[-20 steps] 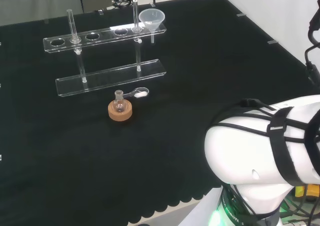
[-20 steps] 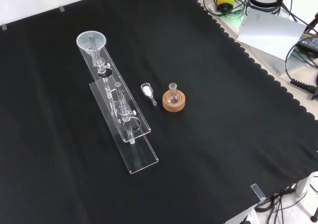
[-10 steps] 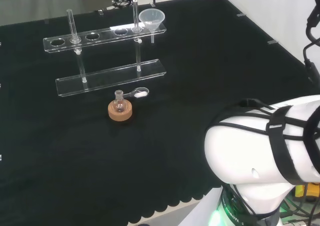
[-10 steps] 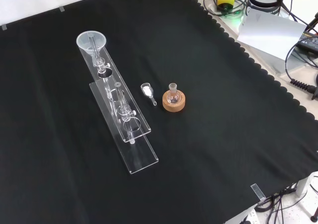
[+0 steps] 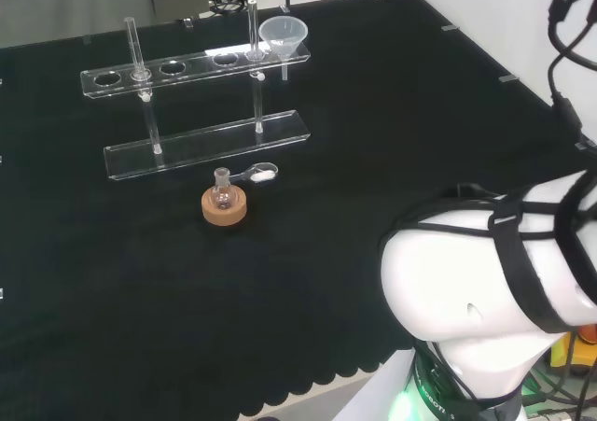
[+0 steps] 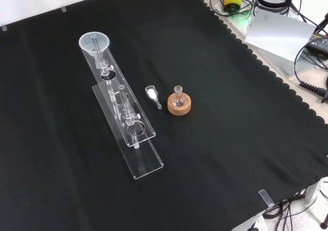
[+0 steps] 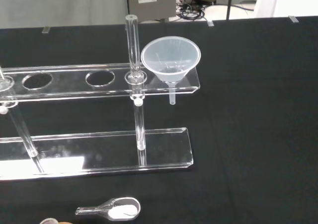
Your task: Pick up the funnel from the transparent funnel stand.
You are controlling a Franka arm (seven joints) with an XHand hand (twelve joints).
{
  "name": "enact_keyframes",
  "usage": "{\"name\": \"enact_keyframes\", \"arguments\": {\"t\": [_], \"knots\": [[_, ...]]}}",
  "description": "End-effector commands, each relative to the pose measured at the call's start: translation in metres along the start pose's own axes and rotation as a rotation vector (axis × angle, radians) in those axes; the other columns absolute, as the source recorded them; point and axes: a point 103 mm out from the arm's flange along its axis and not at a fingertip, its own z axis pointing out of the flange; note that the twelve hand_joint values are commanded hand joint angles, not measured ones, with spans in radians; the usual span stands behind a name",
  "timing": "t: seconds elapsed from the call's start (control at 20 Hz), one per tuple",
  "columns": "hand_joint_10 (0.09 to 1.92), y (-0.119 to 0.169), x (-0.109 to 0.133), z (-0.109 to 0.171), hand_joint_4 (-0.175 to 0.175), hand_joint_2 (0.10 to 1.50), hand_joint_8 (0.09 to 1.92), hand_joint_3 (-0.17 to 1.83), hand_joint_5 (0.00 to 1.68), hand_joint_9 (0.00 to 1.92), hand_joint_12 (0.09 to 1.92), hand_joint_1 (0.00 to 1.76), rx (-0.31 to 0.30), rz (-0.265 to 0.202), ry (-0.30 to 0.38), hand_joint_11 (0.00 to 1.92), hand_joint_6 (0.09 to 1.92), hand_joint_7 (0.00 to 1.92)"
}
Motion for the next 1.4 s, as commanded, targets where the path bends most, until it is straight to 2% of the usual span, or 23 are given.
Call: {"name": "enact_keyframes", "arguments": {"t": [0.05, 0.45, 0.6, 0.7, 1.05, 1.25, 1.4], "knots": [[0.6, 0.048, -0.012, 0.01, 0.014, 1.23, 0.36, 0.37, 0.2, 0.12, 1.28, 0.0, 0.016, 0.03, -0.017, 0.0, 0.09, 0.02], [0.61, 0.127, -0.025, 0.036, 0.012, 1.16, 0.39, 0.32, 0.21, 0.14, 1.3, 0.09, 0.066, -0.012, -0.038, 0.0, 0.09, 0.04], [0.63, 0.15, -0.026, 0.043, 0.011, 1.13, 0.4, 0.3, 0.2, 0.16, 1.31, 0.13, 0.076, -0.017, -0.047, 0.0, 0.09, 0.05], [0.64, 0.163, -0.023, 0.051, 0.011, 1.1, 0.42, 0.28, 0.2, 0.18, 1.32, 0.18, 0.107, -0.023, -0.064, 0.0, 0.09, 0.06], [0.66, 0.199, -0.008, 0.08, 0.011, 1.03, 0.45, 0.26, 0.19, 0.2, 1.36, 0.29, 0.181, -0.06, -0.08, 0.0, 0.09, 0.07], [0.69, 0.211, -0.006, 0.096, 0.011, 0.97, 0.48, 0.24, 0.17, 0.19, 1.38, 0.37, 0.228, -0.061, -0.099, 0.0, 0.09, 0.04], [0.73, 0.218, -0.006, 0.106, 0.016, 0.9, 0.52, 0.25, 0.15, 0.18, 1.46, 0.51, 0.267, -0.056, -0.125, 0.0, 0.09, 0.01]]}}
